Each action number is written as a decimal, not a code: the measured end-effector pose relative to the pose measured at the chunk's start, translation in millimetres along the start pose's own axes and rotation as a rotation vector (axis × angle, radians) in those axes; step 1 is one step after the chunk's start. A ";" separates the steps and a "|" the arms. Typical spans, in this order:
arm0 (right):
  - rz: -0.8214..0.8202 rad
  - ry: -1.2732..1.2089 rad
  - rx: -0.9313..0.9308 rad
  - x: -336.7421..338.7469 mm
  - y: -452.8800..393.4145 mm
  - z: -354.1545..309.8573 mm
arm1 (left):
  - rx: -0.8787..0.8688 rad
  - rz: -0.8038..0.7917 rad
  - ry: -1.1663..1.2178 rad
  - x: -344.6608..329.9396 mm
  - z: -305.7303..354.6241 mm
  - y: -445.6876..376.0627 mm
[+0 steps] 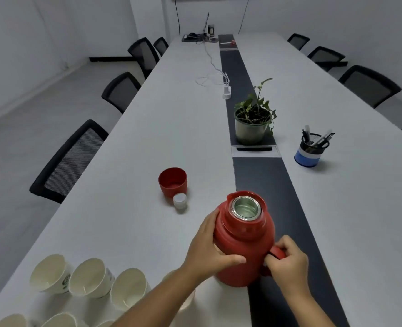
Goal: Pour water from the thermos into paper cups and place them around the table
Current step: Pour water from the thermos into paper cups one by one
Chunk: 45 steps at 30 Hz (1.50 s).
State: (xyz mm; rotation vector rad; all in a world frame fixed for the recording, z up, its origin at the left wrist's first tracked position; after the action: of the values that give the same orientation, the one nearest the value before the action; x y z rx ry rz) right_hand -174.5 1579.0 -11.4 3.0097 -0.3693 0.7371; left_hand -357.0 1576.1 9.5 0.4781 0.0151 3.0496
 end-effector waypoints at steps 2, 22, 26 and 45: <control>0.016 -0.008 -0.022 -10.7 -21.2 6.6 | 0.005 0.008 0.007 3.6 -6.8 -20.6; 0.162 0.088 0.206 -45.2 -93.2 -3.8 | 0.355 0.571 -0.123 91.7 -118.2 -67.3; 0.146 0.064 0.209 -46.2 -94.6 -2.0 | 0.483 0.542 -0.196 97.7 -149.3 -81.5; 0.045 0.071 0.199 -44.8 -108.8 -2.1 | 0.431 0.582 -0.142 97.0 -160.7 -100.9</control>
State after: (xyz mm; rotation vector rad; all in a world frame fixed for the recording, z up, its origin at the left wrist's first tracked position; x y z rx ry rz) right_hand -188.6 1694.9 -26.1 3.1568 -0.3837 0.9344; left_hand -493.1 1682.0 -115.7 0.8552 0.6478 3.5673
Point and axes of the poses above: each hand's wrist, its own y-axis away from the middle knuckle, its own x-axis out of the back of the hand, z = x × y, the point moved 8 cm from there along -y, towards the middle knuckle, and after that the axes turned 6 degrees about y, right-handed, at the moved point
